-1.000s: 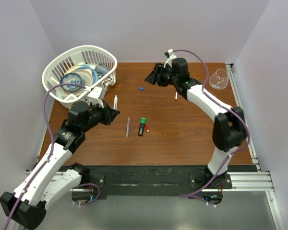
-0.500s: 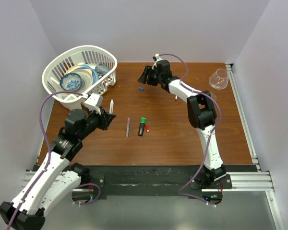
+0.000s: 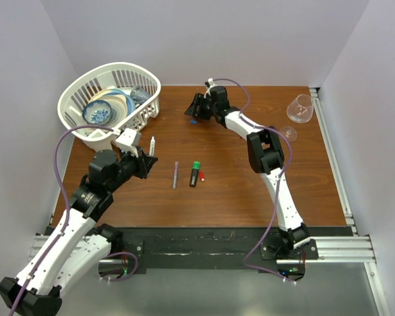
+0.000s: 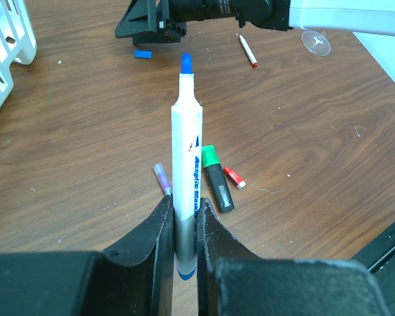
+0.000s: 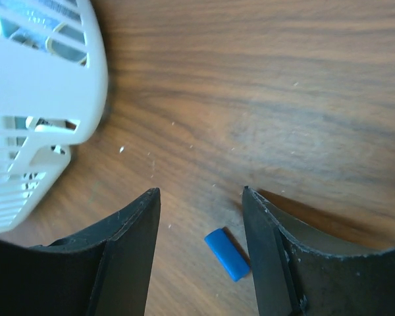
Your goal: Insert the pens into the pen caps
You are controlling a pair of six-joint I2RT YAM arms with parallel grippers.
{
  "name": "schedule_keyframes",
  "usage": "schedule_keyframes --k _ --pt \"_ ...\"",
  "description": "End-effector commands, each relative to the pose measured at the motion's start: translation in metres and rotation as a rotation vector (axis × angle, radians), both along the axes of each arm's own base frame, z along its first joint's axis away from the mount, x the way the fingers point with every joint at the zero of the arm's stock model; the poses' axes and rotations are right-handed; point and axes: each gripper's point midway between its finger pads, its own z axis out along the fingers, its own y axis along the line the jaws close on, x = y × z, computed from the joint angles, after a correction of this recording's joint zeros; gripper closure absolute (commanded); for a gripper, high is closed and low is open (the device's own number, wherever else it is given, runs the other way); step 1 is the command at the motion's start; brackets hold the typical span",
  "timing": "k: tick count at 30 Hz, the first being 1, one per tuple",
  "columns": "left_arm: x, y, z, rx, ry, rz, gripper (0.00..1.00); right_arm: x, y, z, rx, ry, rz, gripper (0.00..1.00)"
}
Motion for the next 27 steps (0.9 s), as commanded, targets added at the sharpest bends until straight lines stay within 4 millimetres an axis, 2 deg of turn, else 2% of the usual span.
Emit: schedule_keyframes --k 1,7,8,10,11,13,16,18,19,22,27 --pt "0.006 0.001 0.013 -0.001 -0.060 0.007 1.00 -0.021 0.017 0.018 0.061 0.019 0.132 0.44" --pt "0.006 0.001 0.013 0.000 -0.058 0.008 1.00 -0.052 0.017 0.000 -0.009 0.079 0.243 0.44" --pt "0.006 0.001 0.013 0.000 -0.058 0.008 1.00 -0.055 0.017 0.005 -0.019 0.064 0.266 0.45" --pt "0.006 0.001 0.013 0.000 -0.060 0.010 1.00 -0.068 0.015 -0.003 -0.050 0.097 0.286 0.45" --pt "0.005 0.002 0.014 -0.001 -0.061 0.010 1.00 -0.070 0.013 0.003 -0.063 0.075 0.301 0.45" --pt "0.005 0.002 0.014 -0.002 -0.064 0.011 1.00 -0.081 0.011 -0.003 -0.087 0.090 0.327 0.45" --pt "0.005 0.002 0.014 0.000 -0.062 0.010 1.00 -0.094 0.004 -0.005 -0.136 0.104 0.358 0.45" --pt "0.005 0.001 0.014 -0.003 -0.062 0.009 1.00 -0.100 0.000 0.001 -0.161 0.094 0.373 0.46" --pt "0.005 0.002 0.013 -0.001 -0.059 0.010 1.00 -0.109 -0.005 -0.007 -0.170 0.115 0.385 0.46" --pt "0.005 0.001 0.013 -0.003 -0.060 0.007 1.00 -0.125 -0.011 -0.003 -0.186 0.104 0.437 0.46" --pt "0.005 0.001 0.012 -0.002 -0.055 0.006 1.00 -0.149 -0.028 -0.009 -0.269 0.128 0.513 0.48"
